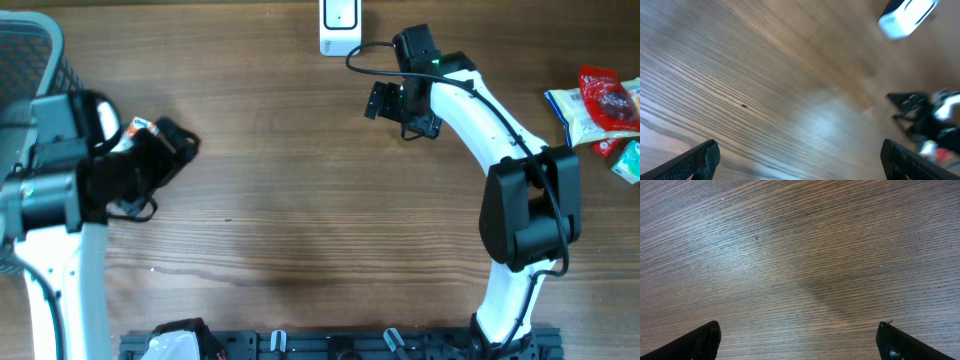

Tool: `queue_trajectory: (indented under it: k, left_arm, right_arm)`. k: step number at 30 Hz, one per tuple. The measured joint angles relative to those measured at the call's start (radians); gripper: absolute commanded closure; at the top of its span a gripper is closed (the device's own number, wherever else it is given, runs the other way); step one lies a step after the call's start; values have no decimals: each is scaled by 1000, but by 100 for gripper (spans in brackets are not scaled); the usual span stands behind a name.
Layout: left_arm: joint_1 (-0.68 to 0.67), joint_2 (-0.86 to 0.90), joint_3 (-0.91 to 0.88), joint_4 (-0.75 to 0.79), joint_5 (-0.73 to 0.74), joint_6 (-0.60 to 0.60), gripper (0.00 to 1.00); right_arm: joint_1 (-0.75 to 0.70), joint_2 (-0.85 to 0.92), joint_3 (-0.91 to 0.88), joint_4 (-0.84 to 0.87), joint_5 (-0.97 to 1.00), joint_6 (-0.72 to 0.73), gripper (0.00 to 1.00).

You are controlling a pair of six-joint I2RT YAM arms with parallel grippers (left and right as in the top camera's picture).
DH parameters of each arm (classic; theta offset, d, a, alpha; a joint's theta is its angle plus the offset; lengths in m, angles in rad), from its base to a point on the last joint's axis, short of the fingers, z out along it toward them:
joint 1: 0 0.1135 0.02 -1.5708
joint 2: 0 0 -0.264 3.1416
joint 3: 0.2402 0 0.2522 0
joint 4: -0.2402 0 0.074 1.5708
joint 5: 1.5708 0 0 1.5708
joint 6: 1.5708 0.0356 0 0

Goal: Scan the item barcode
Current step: 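Reach the left gripper to the orange Kleenex pack and grasp it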

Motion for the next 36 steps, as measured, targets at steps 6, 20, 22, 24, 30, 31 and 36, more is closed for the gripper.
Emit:
queue_trajectory:
  k: [6,20,22,24,30,31,36]
  left_arm:
    - [-63,98,0,15,-175,55,0]
    - [-65,377,-1,320,-557,261,0]
    - [-65,447,-1,342,-584,296,0]
    - [-68,512,-1,366,-630,319,0]
    - [-69,640,-1,443,-761,354,0]
    - [-69,652,-1,468,-771,363,0]
    - [-69,683,-1,531,-711,462,0]
  right_arm:
    - [0,0,0,0,0,0,0]
    - [0,0,0,3,0,0,0]
    - [0,0,0,2,0,0,0]
    - [0,0,0,3,0,0,0]
    - [0,0,0,26,0,0,0]
    - [0,0,0,39,0,0,0]
    - [0,0,0,101,0,0,0]
